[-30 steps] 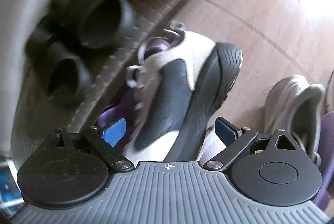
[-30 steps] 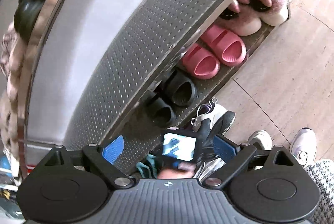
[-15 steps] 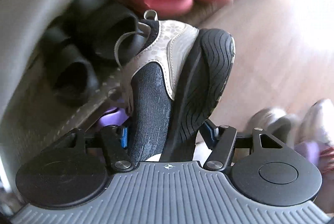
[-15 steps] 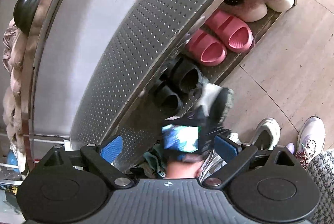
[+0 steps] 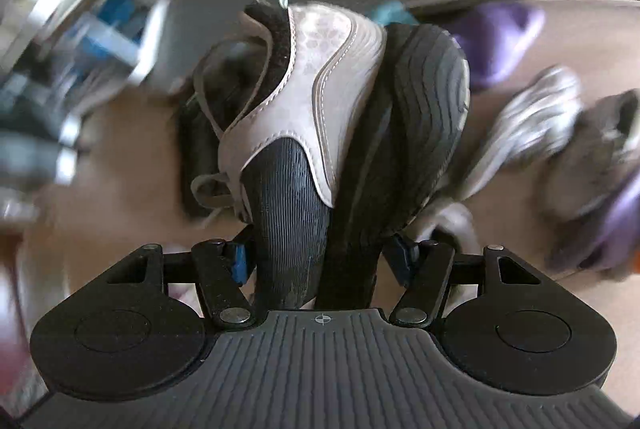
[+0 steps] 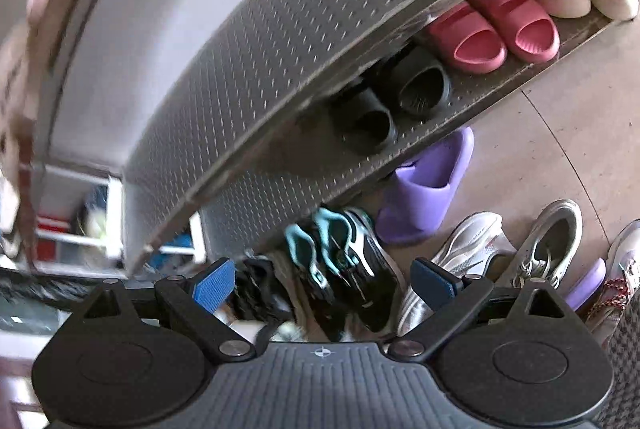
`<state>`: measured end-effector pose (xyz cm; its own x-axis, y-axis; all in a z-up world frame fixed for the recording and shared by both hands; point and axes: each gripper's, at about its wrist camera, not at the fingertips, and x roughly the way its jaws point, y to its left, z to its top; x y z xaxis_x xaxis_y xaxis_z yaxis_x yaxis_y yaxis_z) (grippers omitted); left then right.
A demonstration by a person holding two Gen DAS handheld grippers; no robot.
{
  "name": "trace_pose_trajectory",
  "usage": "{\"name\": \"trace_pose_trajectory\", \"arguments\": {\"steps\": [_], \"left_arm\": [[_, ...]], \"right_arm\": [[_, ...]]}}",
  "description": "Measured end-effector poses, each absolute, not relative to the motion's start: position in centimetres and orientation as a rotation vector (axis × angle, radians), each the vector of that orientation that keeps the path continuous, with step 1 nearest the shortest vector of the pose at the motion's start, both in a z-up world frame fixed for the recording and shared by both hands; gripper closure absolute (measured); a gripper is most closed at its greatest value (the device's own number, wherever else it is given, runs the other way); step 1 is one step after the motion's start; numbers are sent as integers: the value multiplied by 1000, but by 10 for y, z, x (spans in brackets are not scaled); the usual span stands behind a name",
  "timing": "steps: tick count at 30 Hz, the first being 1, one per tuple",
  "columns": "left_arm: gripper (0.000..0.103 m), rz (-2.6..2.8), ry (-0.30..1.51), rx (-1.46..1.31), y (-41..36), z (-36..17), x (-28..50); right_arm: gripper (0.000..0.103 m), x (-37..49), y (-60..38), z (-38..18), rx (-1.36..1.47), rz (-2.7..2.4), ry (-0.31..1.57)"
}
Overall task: Organize scattered shoes
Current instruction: 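Lift the second sneaker with the left tool and set it beside the first, then grasp the white-and-black sneakers with the right tool and align them side by side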
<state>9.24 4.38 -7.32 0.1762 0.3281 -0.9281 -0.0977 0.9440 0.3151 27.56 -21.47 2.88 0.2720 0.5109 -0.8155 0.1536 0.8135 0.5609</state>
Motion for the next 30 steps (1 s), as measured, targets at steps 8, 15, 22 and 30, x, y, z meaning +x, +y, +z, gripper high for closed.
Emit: {"name": "trace_pose_trajectory", "arguments": {"steps": [8,15,22,30], "left_arm": [[11,244,1468,174,61,-68,49],[6,258,1312,86,121,0,49],[11,364,1265,-224,204,-6,46],[7,266,1251,-226,207,4,55]], "right_arm": [[7,264,-176,-11,361,231,1361],[10,214,-114,-34,107,406,1410],[29,90,-27,-100,36,631,1624],[14,-3,92,-193,-75,751,1846]]}}
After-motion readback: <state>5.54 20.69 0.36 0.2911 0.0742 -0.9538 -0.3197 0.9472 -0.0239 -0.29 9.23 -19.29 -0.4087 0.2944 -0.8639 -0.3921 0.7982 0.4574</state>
